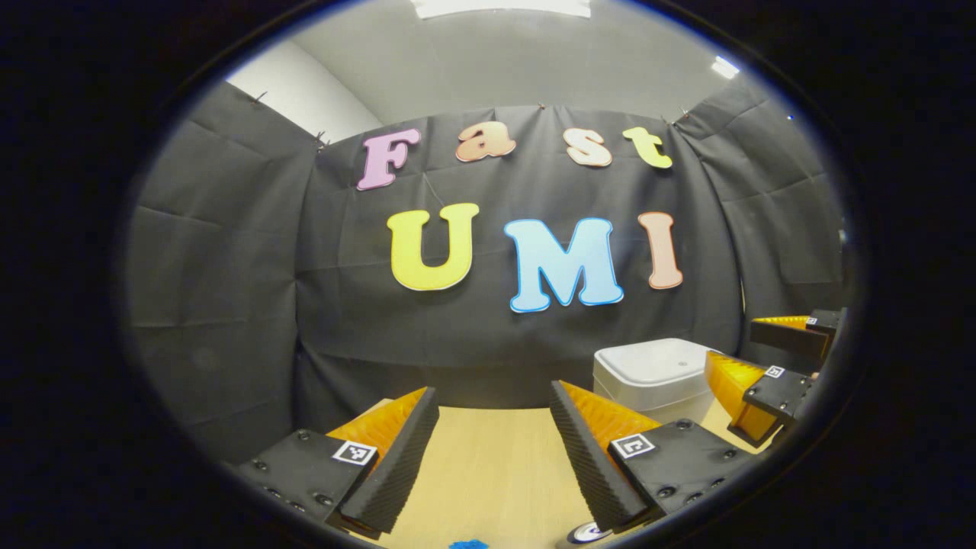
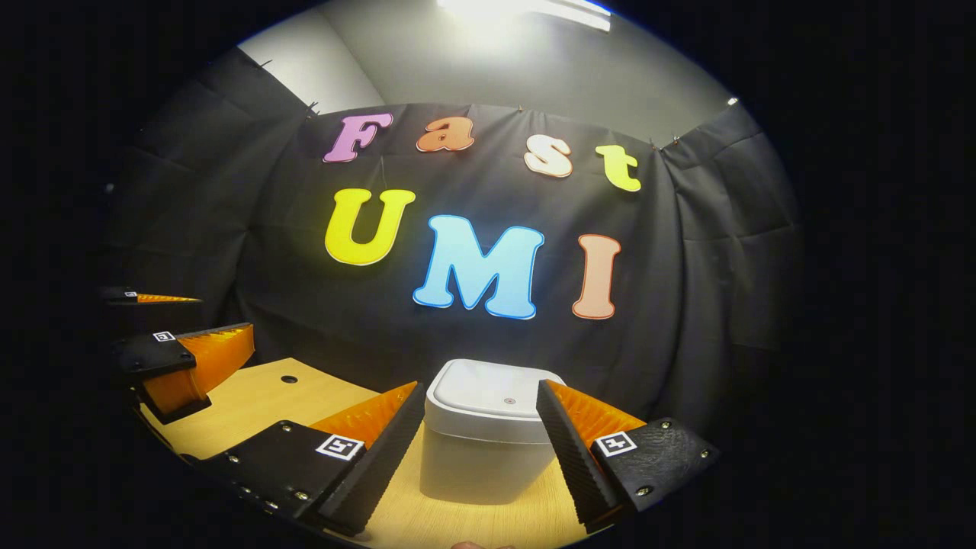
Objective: Press the lid of the desktop garbage bin to open it, pick up the crumpled paper on the desktop and throw it into the bin, then pick up the pop can on the desktop and drop it into the bin, and finally close the garbage bin lid.
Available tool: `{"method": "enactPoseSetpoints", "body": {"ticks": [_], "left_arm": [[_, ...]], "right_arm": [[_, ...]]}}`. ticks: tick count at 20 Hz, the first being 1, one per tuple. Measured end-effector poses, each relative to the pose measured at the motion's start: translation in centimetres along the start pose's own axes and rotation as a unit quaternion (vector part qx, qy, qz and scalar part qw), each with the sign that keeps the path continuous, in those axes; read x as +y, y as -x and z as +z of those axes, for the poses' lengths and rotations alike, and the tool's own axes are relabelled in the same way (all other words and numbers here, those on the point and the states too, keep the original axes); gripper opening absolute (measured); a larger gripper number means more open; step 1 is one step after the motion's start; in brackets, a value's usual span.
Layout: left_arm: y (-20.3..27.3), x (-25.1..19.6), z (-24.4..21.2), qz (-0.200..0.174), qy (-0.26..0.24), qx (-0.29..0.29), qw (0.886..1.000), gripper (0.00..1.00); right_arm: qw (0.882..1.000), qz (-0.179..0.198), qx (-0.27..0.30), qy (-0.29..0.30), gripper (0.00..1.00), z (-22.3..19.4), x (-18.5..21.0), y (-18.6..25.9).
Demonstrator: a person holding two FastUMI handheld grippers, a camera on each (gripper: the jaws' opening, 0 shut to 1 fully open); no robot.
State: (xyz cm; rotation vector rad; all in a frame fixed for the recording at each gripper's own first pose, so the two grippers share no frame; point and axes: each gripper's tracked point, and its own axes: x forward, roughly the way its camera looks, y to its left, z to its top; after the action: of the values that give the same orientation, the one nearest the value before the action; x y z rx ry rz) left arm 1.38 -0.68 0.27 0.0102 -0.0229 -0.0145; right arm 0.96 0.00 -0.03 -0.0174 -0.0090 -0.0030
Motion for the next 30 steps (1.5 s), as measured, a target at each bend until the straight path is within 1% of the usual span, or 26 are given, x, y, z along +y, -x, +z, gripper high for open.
{"method": "enactPoseSetpoints", "body": {"ticks": [5,8,9,11,12,13,14,15,16,17,18,20,22,23,24,25,28,29,30], "left_arm": [[0.0,0.6,-0.2,0.004,0.000,0.004,1.000,1.00],[0.0,0.9,-0.7,0.005,0.001,0.008,1.000,1.00],[0.0,1.0,-0.8,0.006,0.001,0.009,1.000,1.00],[-0.2,1.1,-0.9,0.006,0.001,0.011,1.000,1.00],[-0.4,1.1,-1.0,0.005,0.000,0.011,1.000,1.00],[-0.6,1.1,-1.1,0.004,0.000,0.014,1.000,1.00],[-0.6,1.0,-1.3,0.002,-0.001,0.016,1.000,1.00],[-0.8,1.0,-1.5,0.000,0.000,0.019,1.000,1.00],[-1.0,1.0,-1.6,0.000,0.001,0.021,1.000,1.00],[-1.1,1.0,-1.6,-0.001,0.002,0.021,1.000,1.00],[-1.1,1.1,-1.6,0.000,0.002,0.021,1.000,1.00],[-1.3,1.2,-1.6,0.000,0.003,0.020,1.000,1.00],[-1.4,1.0,-2.0,-0.002,0.007,0.025,1.000,1.00],[-1.5,1.0,-2.1,-0.002,0.008,0.026,1.000,1.00],[-1.5,1.1,-2.2,-0.002,0.010,0.027,1.000,1.00],[-1.6,1.2,-2.3,-0.002,0.011,0.028,1.000,1.00],[-1.7,1.0,-3.0,-0.005,0.013,0.036,0.999,1.00],[-1.8,1.1,-3.1,-0.005,0.013,0.037,0.999,0.91],[-1.8,1.2,-3.0,-0.004,0.012,0.037,0.999,0.93]], "right_arm": [[1.000,0.005,0.012,0.003,0.95,-0.6,0.2,-0.3],[1.000,0.005,0.012,-0.004,0.91,-0.7,0.2,-0.9],[1.000,-0.001,0.013,-0.009,0.90,-0.7,-0.3,-1.0],[1.000,-0.005,0.019,-0.019,0.79,-1.0,-0.5,-1.3],[0.999,-0.010,0.024,-0.024,0.80,-1.3,-0.8,-1.5],[0.999,-0.006,0.032,-0.032,0.61,-1.5,-0.6,-1.7],[0.999,-0.008,0.038,-0.037,0.54,-2.0,-0.7,-1.9],[0.998,-0.006,0.043,-0.039,0.53,-2.2,-0.6,-2.1],[0.998,-0.012,0.049,-0.038,0.53,-2.4,-0.7,-2.5],[0.997,-0.025,0.053,-0.044,0.58,-3.0,-1.7,-2.9],[0.997,-0.024,0.053,-0.050,0.25,-2.9,-1.4,-2.4],[0.996,-0.026,0.061,-0.054,0.25,-3.4,-1.7,-2.7],[0.995,-0.016,0.074,-0.060,0.25,-4.3,-1.3,-3.4],[0.994,-0.032,0.080,-0.069,0.25,-4.4,-2.2,-2.6],[0.994,-0.021,0.080,-0.075,0.02,-4.3,-1.9,-3.5],[0.993,-0.021,0.083,-0.076,0.05,-4.5,-1.7,-3.6],[0.992,-0.002,0.094,-0.080,0.06,-5.3,-1.4,-3.9],[0.992,0.004,0.095,-0.087,0.06,-5.3,-1.7,-3.6],[0.991,0.007,0.096,-0.089,0.01,-5.4,-1.4,-4.0]]}}
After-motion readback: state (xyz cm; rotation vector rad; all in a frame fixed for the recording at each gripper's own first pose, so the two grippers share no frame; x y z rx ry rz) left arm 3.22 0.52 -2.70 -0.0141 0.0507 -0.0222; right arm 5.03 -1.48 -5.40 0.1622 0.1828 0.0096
